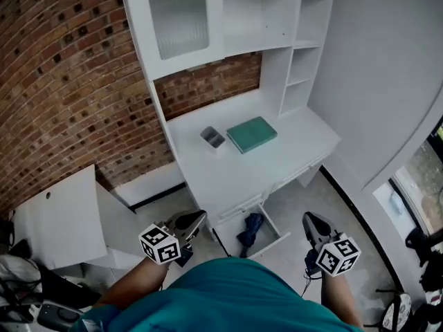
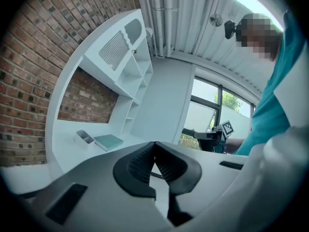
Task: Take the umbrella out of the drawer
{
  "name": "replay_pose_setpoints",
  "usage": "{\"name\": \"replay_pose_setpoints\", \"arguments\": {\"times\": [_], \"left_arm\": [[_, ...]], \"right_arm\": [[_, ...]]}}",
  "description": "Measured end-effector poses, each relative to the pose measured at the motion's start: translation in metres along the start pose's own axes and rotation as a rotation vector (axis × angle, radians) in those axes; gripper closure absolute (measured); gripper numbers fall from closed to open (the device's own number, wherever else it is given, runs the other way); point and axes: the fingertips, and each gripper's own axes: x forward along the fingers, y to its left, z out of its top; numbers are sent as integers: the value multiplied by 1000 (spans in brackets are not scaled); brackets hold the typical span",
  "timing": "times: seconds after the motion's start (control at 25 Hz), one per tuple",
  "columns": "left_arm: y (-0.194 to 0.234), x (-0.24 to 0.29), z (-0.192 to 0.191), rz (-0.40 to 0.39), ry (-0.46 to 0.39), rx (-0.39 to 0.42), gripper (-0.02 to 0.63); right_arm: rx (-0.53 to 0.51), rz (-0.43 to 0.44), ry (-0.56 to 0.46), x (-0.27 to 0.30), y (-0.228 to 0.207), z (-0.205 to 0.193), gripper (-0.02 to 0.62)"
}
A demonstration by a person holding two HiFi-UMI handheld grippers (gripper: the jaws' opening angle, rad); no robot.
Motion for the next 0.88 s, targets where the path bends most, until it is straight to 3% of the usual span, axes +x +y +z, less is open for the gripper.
{"name": "replay_pose_setpoints", "arguments": {"times": [0.2, 0.36, 0.56, 0.88], "left_arm": [[-36, 37, 0, 21, -19, -28, 591], [-44, 33, 1, 10, 3, 21, 591], [-12, 20, 7, -37, 7, 50, 591], [33, 18, -5, -111, 58, 27, 591]], "right_arm": [[-5, 66, -4, -5, -40, 1, 572], [23, 87, -10, 5, -38, -13, 572], [40, 21, -11, 28, -18, -18, 572], [122, -55, 40, 63, 10, -37, 572]]}}
